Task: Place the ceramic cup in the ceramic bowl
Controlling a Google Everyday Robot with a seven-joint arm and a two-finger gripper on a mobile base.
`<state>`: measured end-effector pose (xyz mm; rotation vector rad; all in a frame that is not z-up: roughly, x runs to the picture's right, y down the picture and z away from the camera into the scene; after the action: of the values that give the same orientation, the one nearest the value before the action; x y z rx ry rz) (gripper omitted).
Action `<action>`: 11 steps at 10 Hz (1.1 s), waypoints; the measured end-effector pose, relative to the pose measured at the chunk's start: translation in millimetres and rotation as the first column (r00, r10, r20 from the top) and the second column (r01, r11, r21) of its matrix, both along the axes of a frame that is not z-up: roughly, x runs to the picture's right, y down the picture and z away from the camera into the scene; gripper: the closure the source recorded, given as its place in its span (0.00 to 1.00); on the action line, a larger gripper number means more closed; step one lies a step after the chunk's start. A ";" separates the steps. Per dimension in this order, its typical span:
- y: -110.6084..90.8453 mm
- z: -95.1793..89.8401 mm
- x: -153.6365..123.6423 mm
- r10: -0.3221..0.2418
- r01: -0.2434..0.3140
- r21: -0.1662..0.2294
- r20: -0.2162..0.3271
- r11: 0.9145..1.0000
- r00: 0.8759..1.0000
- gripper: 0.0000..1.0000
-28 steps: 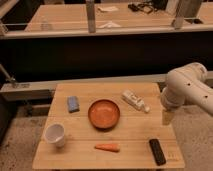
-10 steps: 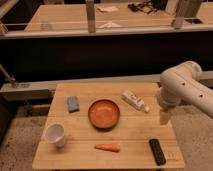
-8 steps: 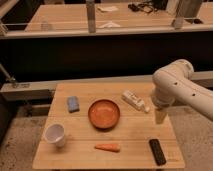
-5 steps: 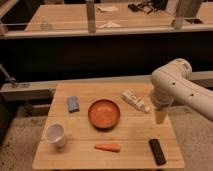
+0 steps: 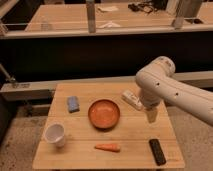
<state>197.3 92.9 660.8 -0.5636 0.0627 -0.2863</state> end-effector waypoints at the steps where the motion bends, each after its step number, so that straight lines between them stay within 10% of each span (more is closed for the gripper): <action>1: -1.0 -0.9 -9.3 -0.029 0.029 -0.001 0.016 1.000 0.999 0.20; 7: -4.2 -4.4 -64.2 -0.197 0.198 -0.002 0.097 0.980 0.976 0.20; 11: -5.7 -6.5 -123.6 -0.331 0.333 0.016 0.173 0.943 0.928 0.20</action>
<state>73.7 87.2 654.3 -0.5382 -0.0135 -0.6667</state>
